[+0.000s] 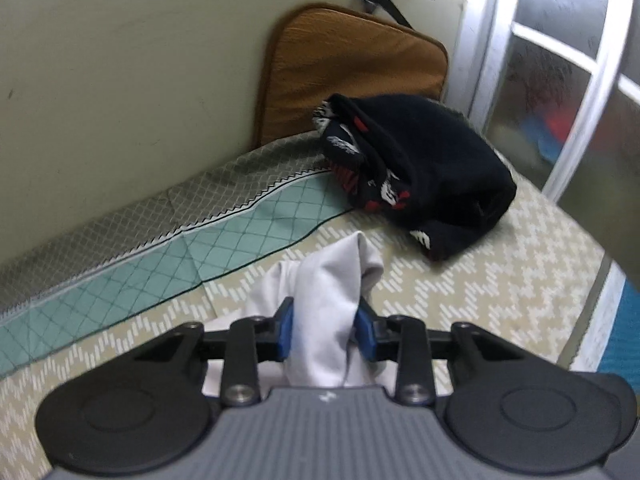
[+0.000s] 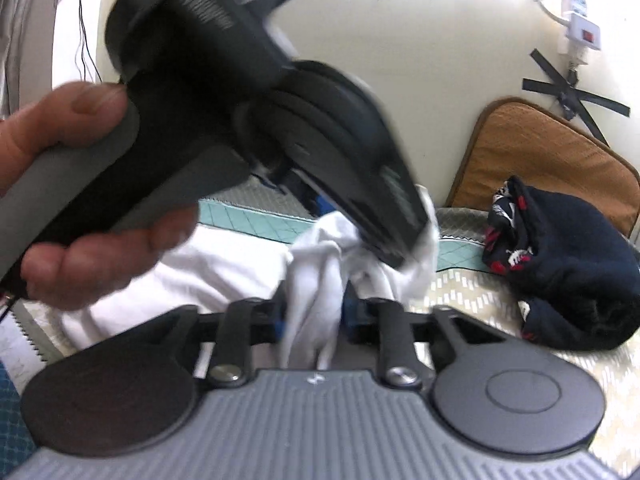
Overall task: Fold small clothes
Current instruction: 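Grasp the white T-shirt with the left gripper while the right gripper holds it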
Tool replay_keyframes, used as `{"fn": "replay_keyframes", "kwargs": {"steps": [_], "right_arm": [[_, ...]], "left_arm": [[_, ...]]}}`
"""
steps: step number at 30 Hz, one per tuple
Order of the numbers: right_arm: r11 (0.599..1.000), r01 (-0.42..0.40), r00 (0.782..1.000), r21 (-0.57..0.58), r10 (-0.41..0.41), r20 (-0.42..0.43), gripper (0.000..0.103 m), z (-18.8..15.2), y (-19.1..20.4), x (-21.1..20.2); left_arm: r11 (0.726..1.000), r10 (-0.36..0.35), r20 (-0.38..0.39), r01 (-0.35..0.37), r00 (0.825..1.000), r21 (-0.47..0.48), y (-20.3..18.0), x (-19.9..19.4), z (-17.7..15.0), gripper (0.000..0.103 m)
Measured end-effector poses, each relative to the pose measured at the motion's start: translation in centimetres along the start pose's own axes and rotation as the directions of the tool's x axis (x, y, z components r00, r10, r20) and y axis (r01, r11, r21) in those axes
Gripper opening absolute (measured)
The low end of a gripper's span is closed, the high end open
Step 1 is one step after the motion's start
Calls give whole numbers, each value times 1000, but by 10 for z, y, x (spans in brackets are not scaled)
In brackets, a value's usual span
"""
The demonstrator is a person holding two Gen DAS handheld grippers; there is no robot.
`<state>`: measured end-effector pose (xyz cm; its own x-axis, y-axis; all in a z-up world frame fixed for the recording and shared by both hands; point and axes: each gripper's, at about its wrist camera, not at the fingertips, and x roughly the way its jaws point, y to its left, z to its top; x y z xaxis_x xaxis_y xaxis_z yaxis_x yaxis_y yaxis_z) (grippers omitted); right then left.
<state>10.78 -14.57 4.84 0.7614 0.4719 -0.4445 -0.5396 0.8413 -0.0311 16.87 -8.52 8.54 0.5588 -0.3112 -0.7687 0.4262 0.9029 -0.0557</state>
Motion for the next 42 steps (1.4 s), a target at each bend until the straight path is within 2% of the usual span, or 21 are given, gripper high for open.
{"fn": "replay_keyframes", "kwargs": {"steps": [2, 3, 6, 9, 10, 12, 13, 19, 24, 29, 31, 33, 38, 39, 40, 41, 42], "right_arm": [[1000, 3, 1000, 18, -3, 24, 66, -7, -6, -12], [1000, 1, 1000, 21, -2, 30, 69, -10, -9, -17], [1000, 2, 1000, 28, -2, 17, 74, -20, -16, -24], [999, 26, 1000, 42, -25, -11, 72, -27, -21, -21], [998, 20, 1000, 58, -18, -21, 70, -27, -25, -19], [994, -32, 999, 101, 35, -32, 30, -26, -29, -20], [990, -68, 997, 125, 73, -37, 15, -24, -29, -21], [987, -146, 989, 69, 143, 38, 14, 2, 2, -31], [968, -249, 967, -1, 249, 57, 14, 28, 36, -21], [941, -332, 943, -63, 334, 14, 14, 40, 77, 7], [932, -357, 934, -64, 356, -20, 14, 41, 91, 23], [925, -376, 926, -52, 373, -60, 14, 41, 101, 42], [914, -404, 905, -28, 396, -154, 14, 32, 125, 82], [913, -406, 903, -35, 395, -169, 14, 30, 130, 88], [911, -411, 899, -39, 398, -185, 14, 27, 134, 93], [909, -415, 895, -43, 400, -196, 15, 24, 136, 95], [905, -421, 892, -56, 402, -208, 16, 21, 137, 97]], "left_arm": [[999, -17, 7, 18, 1000, -41, 9, -4, 0, 29], [998, -24, 8, 25, 1000, -59, 13, -5, -1, 29], [994, -45, 17, 46, 999, -98, 21, -6, -1, 29], [989, -58, 29, 62, 998, -131, 26, -9, -2, 28], [987, -65, 32, 69, 997, -142, 28, -10, -3, 28], [984, -75, 38, 80, 996, -158, 32, -12, -5, 26], [983, -77, 43, 83, 996, -164, 34, -14, -5, 26], [970, -86, 114, 109, 990, -218, 56, -41, -12, 25], [957, -51, 171, 97, 984, -274, 91, -76, -24, 25], [938, 32, 168, 28, 985, -345, 130, -93, -45, 25], [923, 77, 151, -13, 985, -385, 146, -94, -56, 18], [907, 108, 133, -43, 985, -418, 160, -94, -65, 16], [880, 140, 80, -87, 987, -466, 184, -81, -86, 16], [876, 144, 69, -95, 987, -472, 185, -78, -90, 21], [874, 141, 60, -96, 988, -476, 186, -76, -93, 33], [874, 142, 62, -96, 988, -476, 186, -76, -96, 40], [875, 153, 71, -102, 986, -474, 185, -77, -99, 54]]}}
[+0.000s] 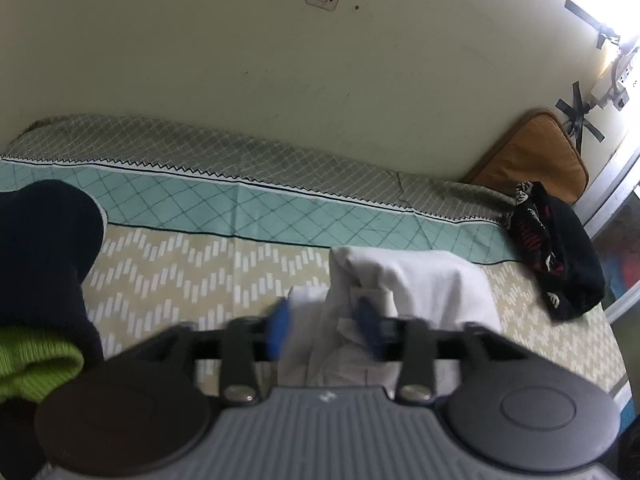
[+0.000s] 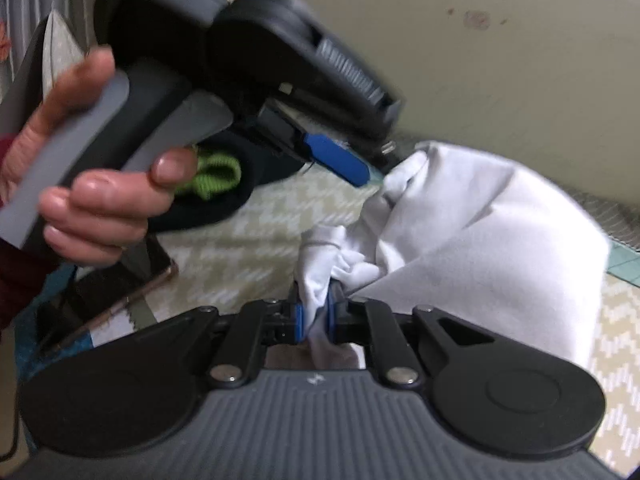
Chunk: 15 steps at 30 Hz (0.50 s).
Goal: Fold small clothes
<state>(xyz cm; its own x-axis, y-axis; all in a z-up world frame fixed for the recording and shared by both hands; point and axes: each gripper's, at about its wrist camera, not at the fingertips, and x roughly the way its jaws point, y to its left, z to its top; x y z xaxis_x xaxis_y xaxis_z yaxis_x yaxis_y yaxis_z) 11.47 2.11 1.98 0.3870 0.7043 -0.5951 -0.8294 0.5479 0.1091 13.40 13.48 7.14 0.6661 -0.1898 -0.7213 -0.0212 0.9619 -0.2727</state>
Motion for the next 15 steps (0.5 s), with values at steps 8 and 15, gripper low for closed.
{"fn": "replay_keyframes", "kwargs": {"steps": [8, 15], "right_arm": [[991, -131, 991, -2, 131, 21, 44, -5, 1, -25], [985, -75, 974, 154, 39, 223, 41, -9, -39, -95]], "left_arm": [[999, -49, 55, 48, 997, 24, -9, -8, -4, 91], [994, -1, 55, -5, 998, 105, -31, 4, -11, 48]]}}
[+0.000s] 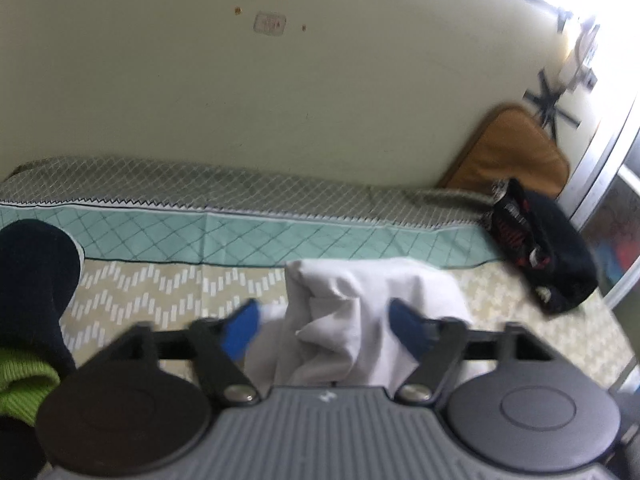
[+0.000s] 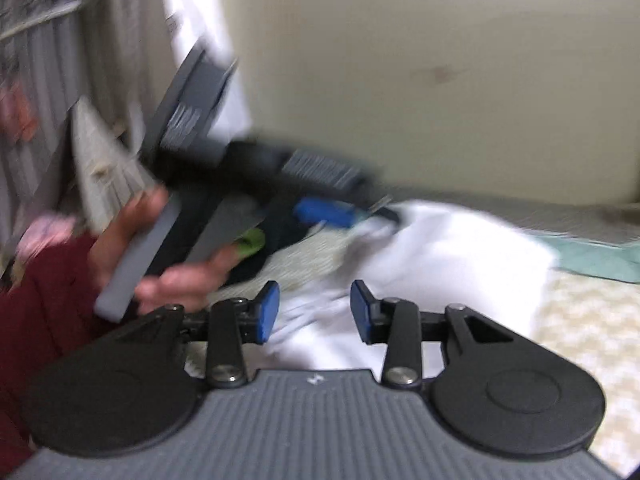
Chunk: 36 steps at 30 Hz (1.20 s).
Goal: Fold small clothes
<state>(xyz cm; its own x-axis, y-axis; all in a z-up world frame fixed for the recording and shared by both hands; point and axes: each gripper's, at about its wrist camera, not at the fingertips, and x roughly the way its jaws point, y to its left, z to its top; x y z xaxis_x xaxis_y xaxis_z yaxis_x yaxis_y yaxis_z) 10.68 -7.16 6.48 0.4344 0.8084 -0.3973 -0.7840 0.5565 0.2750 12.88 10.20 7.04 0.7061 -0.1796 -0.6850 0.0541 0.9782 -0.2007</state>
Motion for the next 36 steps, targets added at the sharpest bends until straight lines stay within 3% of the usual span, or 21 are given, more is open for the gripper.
{"fn": "replay_keyframes", "kwargs": {"steps": [1, 2, 5, 10, 12, 13, 15, 18, 21, 24, 28, 36], "right_arm": [[999, 44, 999, 14, -44, 12, 41, 0, -7, -4], [996, 87, 996, 33, -87, 9, 37, 0, -15, -6], [986, 148, 988, 82, -143, -60, 22, -6, -30, 4], [983, 159, 975, 96, -141, -171, 20, -24, -35, 27], [982, 165, 972, 90, -147, -182, 18, -30, -35, 35], [982, 165, 974, 87, -149, -173, 18, -31, -36, 36], [982, 162, 975, 100, -144, -172, 18, -32, -42, 29], [981, 148, 978, 124, -127, -166, 20, -31, -46, 15], [981, 127, 985, 149, -106, -139, 25, -31, -46, 2], [975, 95, 994, 201, -82, -71, 39, -31, -54, -18], [959, 77, 997, 274, -79, -5, 48, -29, -69, -38], [896, 86, 996, 436, -75, -43, 58, -43, -101, -21]], "left_arm": [[1000, -10, -22, 10, 1000, 2, 0, 6, 0, 29], [1000, -20, -33, 20, 999, -2, 1, 9, -1, 25], [1000, -10, -12, 10, 1000, -5, 6, 9, -1, 18], [998, -5, -17, 4, 1000, -58, 26, 9, -2, 18], [997, 52, -23, -54, 998, -58, 30, 14, -6, 18], [995, 84, -32, -86, 996, -56, 30, 18, -8, 10], [983, 178, -73, -181, 981, -35, 31, 30, -14, 7], [975, 208, -117, -216, 971, -57, 39, 40, -24, 7], [969, 224, -98, -233, 970, -84, 43, 29, -28, 12], [960, 265, -81, -271, 961, -72, 44, 20, -33, 14], [949, 307, -81, -312, 948, -52, 45, 18, -38, 28], [936, 345, -74, -349, 936, -49, 46, 12, -45, 43]]}}
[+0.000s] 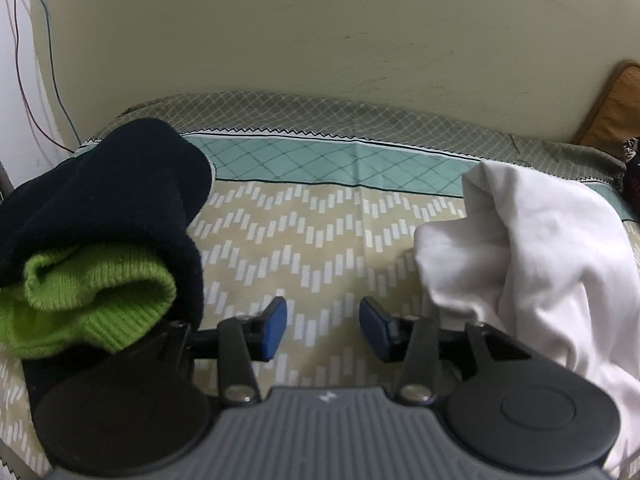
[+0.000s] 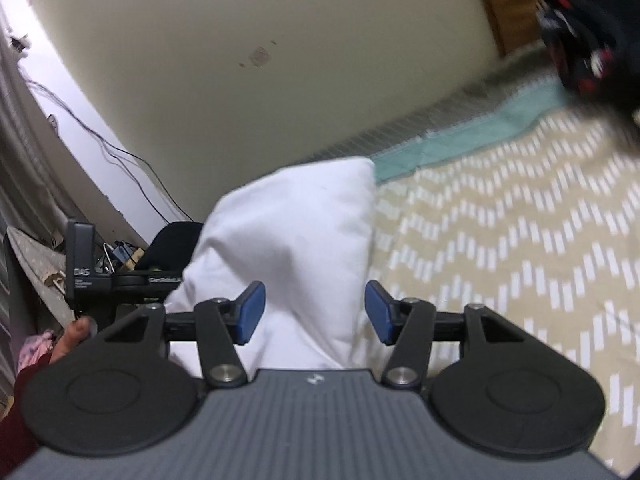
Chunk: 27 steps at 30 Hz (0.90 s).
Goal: Fold small clothes
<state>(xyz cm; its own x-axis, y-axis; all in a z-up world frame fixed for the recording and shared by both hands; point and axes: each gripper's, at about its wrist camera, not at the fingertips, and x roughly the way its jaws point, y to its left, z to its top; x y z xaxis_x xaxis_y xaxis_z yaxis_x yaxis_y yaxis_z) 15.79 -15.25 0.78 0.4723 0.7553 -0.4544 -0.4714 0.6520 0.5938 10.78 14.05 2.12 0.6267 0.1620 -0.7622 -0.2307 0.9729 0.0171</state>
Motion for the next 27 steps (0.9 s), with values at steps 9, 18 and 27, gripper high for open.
{"fn": "replay_keyframes", "kwargs": {"steps": [9, 18, 27], "right_arm": [[999, -1, 1000, 45, 2, -27, 64, -2, -6, 5], [999, -10, 1000, 42, 11, -24, 67, -2, -5, 5], [999, -9, 1000, 42, 10, -23, 69, -3, -5, 5]], "left_arm": [[1000, 10, 9, -10, 1000, 12, 2, -6, -2, 64], [993, 54, 71, -61, 996, 103, -7, -25, -6, 84], [990, 21, 138, -39, 990, 133, -17, -52, -10, 98]]}}
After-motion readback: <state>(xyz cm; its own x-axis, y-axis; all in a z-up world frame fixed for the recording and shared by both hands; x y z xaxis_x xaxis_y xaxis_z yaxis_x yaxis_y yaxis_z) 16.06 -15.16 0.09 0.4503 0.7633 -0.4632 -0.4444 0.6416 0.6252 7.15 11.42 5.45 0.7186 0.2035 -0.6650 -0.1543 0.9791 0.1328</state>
